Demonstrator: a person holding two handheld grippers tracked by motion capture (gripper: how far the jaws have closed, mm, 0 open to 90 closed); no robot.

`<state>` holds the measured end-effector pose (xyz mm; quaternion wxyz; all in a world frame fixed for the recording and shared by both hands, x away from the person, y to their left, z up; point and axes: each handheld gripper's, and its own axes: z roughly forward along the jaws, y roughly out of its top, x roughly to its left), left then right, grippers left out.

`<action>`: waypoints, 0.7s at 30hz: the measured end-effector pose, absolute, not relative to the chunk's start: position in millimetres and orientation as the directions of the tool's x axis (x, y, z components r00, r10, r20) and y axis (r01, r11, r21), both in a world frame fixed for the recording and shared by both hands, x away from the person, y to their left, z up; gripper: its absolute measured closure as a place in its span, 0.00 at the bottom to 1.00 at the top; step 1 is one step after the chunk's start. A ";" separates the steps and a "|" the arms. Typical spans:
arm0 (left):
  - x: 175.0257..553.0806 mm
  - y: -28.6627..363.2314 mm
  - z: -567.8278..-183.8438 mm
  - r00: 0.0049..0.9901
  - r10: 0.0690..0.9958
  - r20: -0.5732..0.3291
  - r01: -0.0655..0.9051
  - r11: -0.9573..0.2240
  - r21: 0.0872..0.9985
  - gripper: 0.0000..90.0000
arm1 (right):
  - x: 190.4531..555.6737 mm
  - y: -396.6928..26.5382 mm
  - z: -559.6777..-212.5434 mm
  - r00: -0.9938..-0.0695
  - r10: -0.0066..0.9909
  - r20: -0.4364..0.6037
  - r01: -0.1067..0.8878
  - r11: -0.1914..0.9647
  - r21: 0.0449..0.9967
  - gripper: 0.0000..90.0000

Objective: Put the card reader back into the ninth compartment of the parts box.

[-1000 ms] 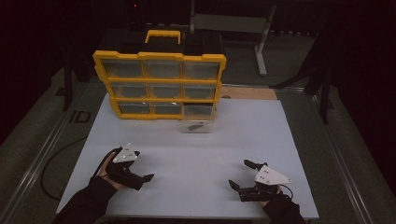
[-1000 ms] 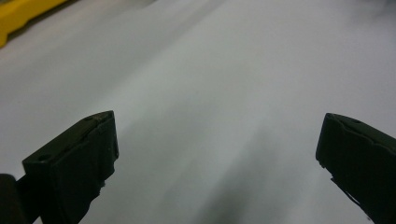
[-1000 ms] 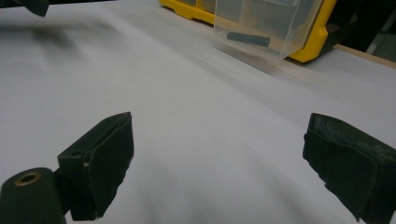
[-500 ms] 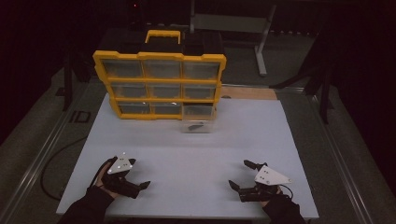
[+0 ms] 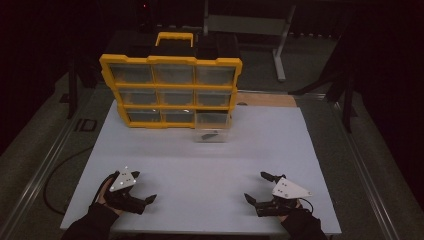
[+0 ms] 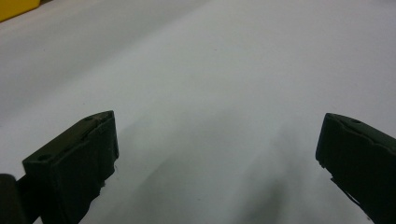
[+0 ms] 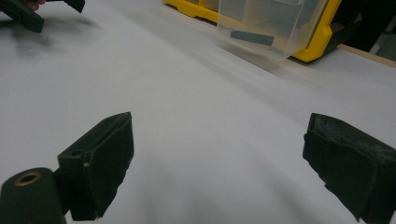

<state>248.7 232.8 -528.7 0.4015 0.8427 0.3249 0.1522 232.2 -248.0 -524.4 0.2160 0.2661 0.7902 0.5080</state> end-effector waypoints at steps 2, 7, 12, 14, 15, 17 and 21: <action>248.9 232.9 -530.1 0.740 0.672 -0.011 0.431 -0.462 0.775 0.00 | 232.0 -248.0 -524.6 -0.764 0.641 -0.069 0.206 0.344 0.916 0.10; 249.1 231.7 -532.1 0.744 0.667 -0.017 0.435 -0.465 0.771 0.00 | 232.1 -248.2 -524.5 -0.764 0.641 -0.071 0.208 0.350 0.913 0.10; 249.1 231.7 -531.0 0.744 0.668 -0.017 0.429 -0.459 0.778 0.00 | 232.2 -248.4 -524.4 -0.763 0.642 -0.073 0.207 0.350 0.914 0.10; 249.1 231.8 -530.9 0.744 0.668 -0.016 0.429 -0.458 0.779 0.00 | 232.0 -247.9 -524.6 -0.763 0.643 -0.071 0.206 0.345 0.916 0.10; 249.2 231.8 -530.8 0.743 0.669 -0.016 0.429 -0.458 0.779 0.00 | 232.0 -248.2 -524.4 -0.763 0.642 -0.075 0.206 0.351 0.914 0.10; 249.1 231.8 -530.2 0.743 0.669 -0.017 0.425 -0.453 0.784 0.00 | 232.4 -248.0 -524.7 -0.760 0.645 -0.075 0.208 0.351 0.913 0.10; 249.1 231.1 -530.0 0.744 0.668 -0.018 0.425 -0.453 0.784 0.00 | 232.5 -247.7 -525.0 -0.760 0.645 -0.078 0.207 0.355 0.912 0.10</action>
